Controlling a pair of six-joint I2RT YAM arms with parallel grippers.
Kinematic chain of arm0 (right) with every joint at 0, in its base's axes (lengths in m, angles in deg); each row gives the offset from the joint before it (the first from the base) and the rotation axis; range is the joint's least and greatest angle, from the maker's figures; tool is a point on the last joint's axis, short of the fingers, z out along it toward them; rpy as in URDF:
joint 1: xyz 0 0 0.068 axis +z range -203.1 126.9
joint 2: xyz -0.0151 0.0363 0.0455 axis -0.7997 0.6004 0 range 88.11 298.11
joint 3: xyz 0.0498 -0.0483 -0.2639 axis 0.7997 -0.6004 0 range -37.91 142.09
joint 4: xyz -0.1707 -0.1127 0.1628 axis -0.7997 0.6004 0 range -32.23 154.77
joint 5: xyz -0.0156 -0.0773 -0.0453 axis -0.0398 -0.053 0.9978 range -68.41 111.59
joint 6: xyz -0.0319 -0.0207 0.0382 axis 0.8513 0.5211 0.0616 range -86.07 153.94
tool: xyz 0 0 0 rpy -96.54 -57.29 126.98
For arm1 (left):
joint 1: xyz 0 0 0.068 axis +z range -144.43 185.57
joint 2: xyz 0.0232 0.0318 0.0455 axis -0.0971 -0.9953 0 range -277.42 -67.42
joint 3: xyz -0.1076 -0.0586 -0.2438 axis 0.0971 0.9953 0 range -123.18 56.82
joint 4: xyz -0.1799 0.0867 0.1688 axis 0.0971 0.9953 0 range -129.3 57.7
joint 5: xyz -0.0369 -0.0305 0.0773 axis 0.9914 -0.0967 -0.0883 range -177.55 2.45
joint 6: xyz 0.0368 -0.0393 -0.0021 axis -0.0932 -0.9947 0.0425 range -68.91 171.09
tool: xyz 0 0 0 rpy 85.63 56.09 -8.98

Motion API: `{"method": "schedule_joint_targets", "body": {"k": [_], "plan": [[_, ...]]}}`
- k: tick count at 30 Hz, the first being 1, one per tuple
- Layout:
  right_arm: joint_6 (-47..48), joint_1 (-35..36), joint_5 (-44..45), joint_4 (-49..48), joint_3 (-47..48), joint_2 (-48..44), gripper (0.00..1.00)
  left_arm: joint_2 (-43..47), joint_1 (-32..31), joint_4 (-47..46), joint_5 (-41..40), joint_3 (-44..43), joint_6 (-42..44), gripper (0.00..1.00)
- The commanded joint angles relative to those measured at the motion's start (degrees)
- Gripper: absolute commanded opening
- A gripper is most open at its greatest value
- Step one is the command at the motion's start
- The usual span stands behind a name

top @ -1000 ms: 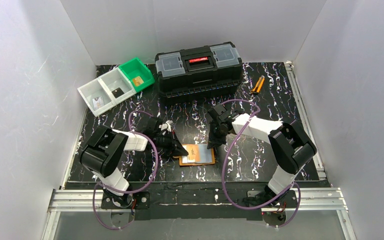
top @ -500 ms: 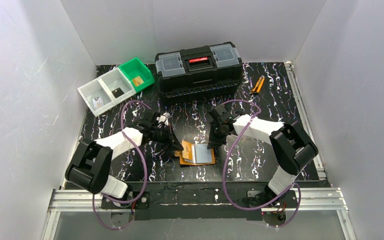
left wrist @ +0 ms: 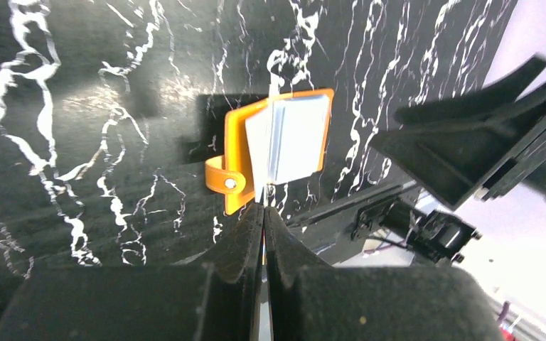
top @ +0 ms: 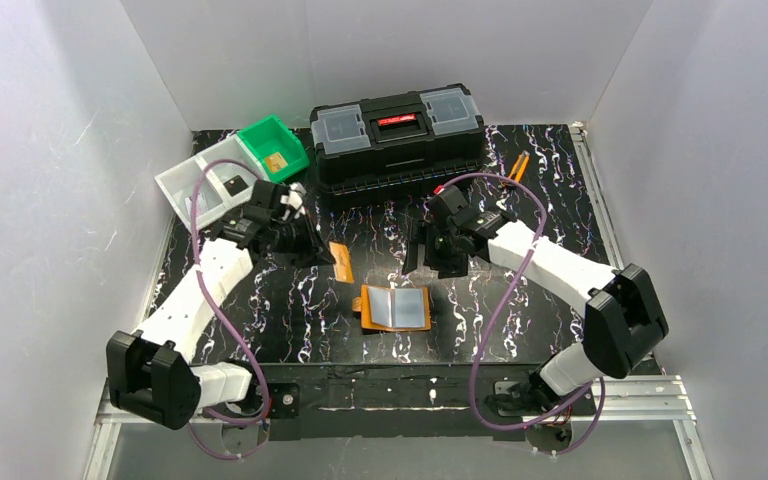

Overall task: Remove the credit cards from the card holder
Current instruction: Place the credit card in the storage box.

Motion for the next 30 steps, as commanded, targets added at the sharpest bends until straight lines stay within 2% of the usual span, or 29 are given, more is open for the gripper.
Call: {"method": "schedule_joint_targets", "body": {"k": [1, 9, 16, 24, 30], "plan": [[2.3, 0.1, -0.1, 2.5, 1.8, -4.7, 0.93, 1.1, 5.7, 7.1, -3.5, -7.3, 2.9, 0.00], [4.5, -0.4, -1.6, 3.6, 2.1, -5.4, 0.93, -4.1, 12.1, 7.5, -5.7, -14.6, 4.0, 0.00], [6.1, -0.4, -2.8, 4.1, 2.3, -4.9, 0.93, -12.1, 17.4, 4.7, -7.8, -23.3, 3.6, 0.00], [7.2, -0.6, -3.2, 4.5, 2.2, -5.2, 0.93, -28.3, 22.2, 0.6, -12.3, -38.4, 3.3, 0.00], [8.0, -0.7, -3.3, 5.3, 2.7, -4.8, 0.92, -43.4, 25.1, -0.6, -14.9, -55.6, 3.4, 0.00]]}}
